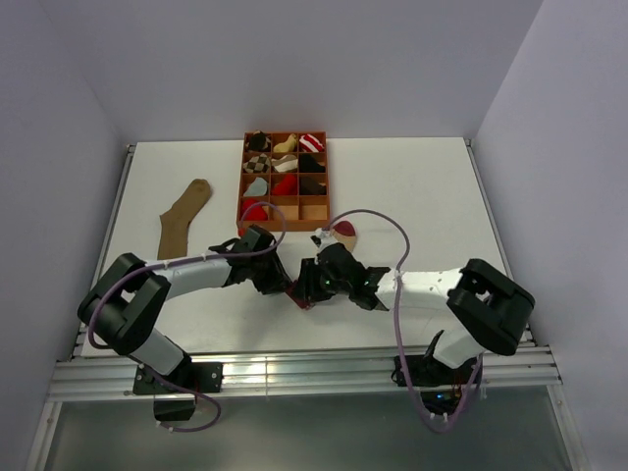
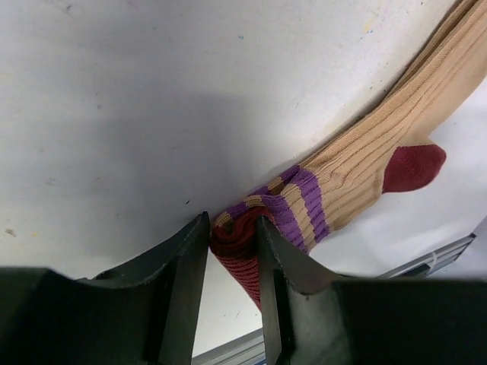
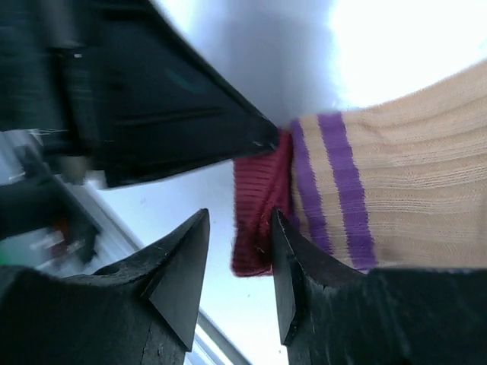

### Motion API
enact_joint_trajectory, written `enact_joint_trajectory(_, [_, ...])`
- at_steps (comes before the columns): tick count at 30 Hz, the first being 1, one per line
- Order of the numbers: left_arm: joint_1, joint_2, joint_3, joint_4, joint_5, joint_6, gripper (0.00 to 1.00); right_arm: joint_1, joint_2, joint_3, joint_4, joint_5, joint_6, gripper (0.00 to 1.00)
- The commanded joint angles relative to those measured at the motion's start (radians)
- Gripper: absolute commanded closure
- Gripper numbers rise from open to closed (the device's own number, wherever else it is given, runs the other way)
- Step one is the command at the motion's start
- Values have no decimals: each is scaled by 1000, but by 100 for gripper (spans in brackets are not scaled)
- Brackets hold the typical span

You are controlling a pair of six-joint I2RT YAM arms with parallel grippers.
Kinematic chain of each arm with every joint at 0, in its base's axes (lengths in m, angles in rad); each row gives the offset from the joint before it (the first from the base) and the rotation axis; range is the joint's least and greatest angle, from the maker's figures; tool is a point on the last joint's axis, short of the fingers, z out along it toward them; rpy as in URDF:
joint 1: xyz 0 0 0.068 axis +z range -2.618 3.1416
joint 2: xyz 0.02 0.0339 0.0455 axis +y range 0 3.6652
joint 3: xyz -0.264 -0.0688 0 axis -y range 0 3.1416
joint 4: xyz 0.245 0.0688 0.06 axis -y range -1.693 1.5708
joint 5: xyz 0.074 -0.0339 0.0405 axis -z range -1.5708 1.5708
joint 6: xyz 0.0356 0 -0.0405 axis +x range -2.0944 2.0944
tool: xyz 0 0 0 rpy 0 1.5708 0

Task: Roll the socks
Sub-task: Roll the sock at the center of the board.

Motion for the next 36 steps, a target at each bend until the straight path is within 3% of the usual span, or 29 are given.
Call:
enact_joint_trajectory(1, [-16,72,3,-171,-111,72,62,111,-87,108,-327,362,-150,55])
enact_joint_trajectory(6, [-35,94,30,-194,-117,80,62,255,-102,221,-458,617,-242,54])
enact_joint_trajectory(13, [-49,100,60,-216,-129,83,62,428,39,382,-603,912,-288,53])
enact_joint_trajectory(16, [-54,101,63,-219,-132,83,63,479,77,392,-569,884,-339,53])
enact_joint_trajectory(27, [-59,101,69,-225,-136,94,64,484,200,363,-559,907,-309,54])
enact_joint_trajectory(36, [-59,107,83,-237,-140,103,64,484,123,376,-563,910,-346,55])
